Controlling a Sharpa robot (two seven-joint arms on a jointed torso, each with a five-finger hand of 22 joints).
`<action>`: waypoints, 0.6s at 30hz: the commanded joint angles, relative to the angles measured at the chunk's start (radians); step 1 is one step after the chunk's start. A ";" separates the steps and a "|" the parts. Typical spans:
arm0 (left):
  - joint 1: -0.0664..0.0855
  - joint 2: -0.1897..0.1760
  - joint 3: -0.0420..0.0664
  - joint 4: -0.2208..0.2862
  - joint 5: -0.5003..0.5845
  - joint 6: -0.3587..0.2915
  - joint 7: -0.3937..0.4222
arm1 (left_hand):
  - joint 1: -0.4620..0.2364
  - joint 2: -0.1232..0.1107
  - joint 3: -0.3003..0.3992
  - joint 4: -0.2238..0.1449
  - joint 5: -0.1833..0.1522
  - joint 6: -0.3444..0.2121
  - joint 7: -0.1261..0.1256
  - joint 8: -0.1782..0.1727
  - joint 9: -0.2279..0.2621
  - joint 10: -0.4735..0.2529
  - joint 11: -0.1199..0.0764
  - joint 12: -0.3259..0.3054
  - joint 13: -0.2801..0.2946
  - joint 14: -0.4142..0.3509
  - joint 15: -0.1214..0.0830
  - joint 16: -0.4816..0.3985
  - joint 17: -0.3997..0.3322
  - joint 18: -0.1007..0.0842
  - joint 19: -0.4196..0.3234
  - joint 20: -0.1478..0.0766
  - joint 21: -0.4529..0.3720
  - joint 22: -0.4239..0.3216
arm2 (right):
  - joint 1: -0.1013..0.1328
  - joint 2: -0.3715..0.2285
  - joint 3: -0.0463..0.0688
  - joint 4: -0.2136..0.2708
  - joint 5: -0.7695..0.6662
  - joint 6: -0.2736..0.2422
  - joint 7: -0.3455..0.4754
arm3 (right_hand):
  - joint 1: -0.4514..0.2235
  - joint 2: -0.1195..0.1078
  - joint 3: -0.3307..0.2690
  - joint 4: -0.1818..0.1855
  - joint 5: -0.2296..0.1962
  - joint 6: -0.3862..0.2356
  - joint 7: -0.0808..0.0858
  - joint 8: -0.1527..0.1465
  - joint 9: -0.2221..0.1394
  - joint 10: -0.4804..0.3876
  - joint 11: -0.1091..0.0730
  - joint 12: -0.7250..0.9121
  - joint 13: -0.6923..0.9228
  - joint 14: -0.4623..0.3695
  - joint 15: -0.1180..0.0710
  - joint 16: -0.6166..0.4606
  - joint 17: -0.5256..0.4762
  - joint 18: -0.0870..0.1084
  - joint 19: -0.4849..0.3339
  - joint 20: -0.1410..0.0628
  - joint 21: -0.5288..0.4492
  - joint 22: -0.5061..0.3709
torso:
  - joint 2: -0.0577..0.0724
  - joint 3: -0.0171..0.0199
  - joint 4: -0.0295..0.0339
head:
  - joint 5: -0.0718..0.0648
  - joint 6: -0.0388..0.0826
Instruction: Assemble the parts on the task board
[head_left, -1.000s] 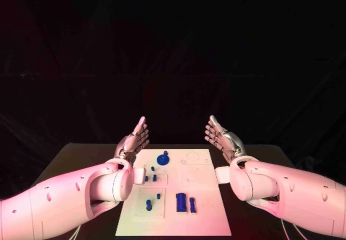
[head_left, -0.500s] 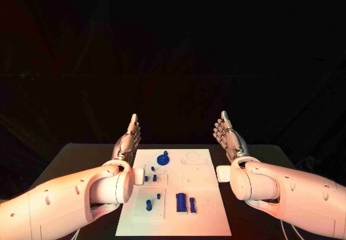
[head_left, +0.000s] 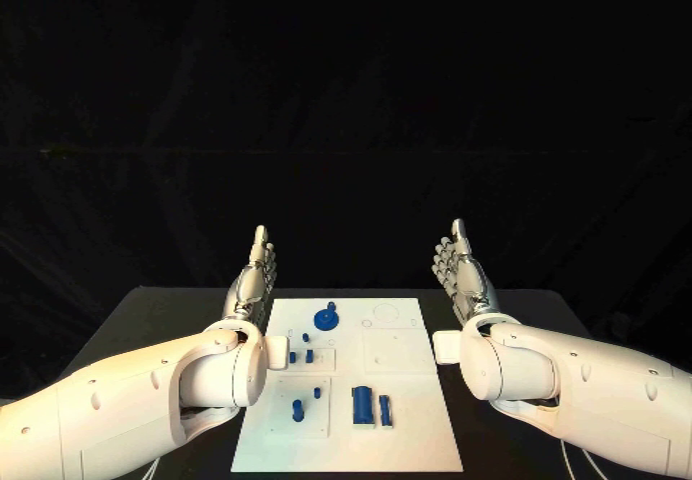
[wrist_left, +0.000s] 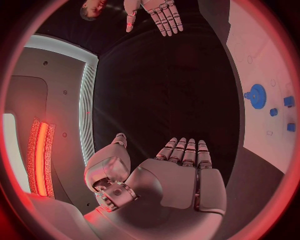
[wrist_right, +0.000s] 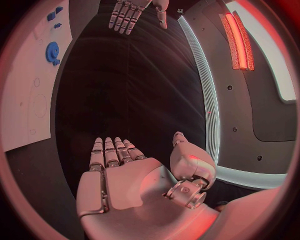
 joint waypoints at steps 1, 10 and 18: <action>0.000 0.001 0.001 0.003 -0.013 -0.004 0.019 | -0.045 -0.001 -0.007 -0.001 -0.005 -0.099 -0.001 -0.007 -0.002 -0.034 0.000 -0.006 -0.002 -0.083 0.000 -0.004 -0.001 -0.015 -0.054 -0.001 -0.004 -0.002 | 0.000 0.000 0.001 0.001 -0.002 -0.003 0.015 | -0.045 0.001 0.001 -0.005 -0.003 -0.058 0.001 -0.003 -0.001 -0.089 0.000 -0.006 -0.002 -0.088 0.000 -0.007 -0.001 -0.006 -0.057 -0.001 -0.005 -0.003 | 0.000 0.0000 0.0000 | 0.000 0.000; 0.000 0.001 0.001 0.003 -0.013 -0.004 0.019 | -0.145 -0.001 -0.007 -0.001 -0.005 -0.099 -0.001 -0.007 -0.002 -0.105 0.000 -0.006 -0.002 -0.083 0.000 -0.004 -0.001 -0.015 -0.054 -0.001 -0.004 -0.002 | 0.000 0.000 0.001 0.001 -0.002 -0.003 0.015 | -0.120 0.001 0.001 -0.005 -0.003 -0.058 0.001 -0.003 -0.001 -0.089 0.000 -0.006 -0.002 -0.088 0.000 -0.007 -0.001 -0.006 -0.057 -0.001 -0.005 -0.003 | 0.000 0.0000 0.0000 | 0.000 0.000; 0.000 0.001 0.001 0.003 -0.013 -0.004 0.019 | -0.145 -0.001 -0.007 -0.001 -0.005 -0.099 -0.001 -0.007 -0.002 -0.105 0.000 -0.006 -0.002 -0.083 0.000 -0.004 -0.001 -0.015 -0.054 -0.001 -0.004 -0.002 | 0.000 0.000 0.001 0.001 -0.002 -0.003 0.015 | -0.120 0.001 0.001 -0.005 -0.003 -0.058 0.001 -0.003 -0.001 -0.089 0.000 -0.006 -0.002 -0.088 0.000 -0.007 -0.001 -0.006 -0.057 -0.001 -0.005 -0.003 | 0.000 0.0000 0.0000 | 0.000 0.000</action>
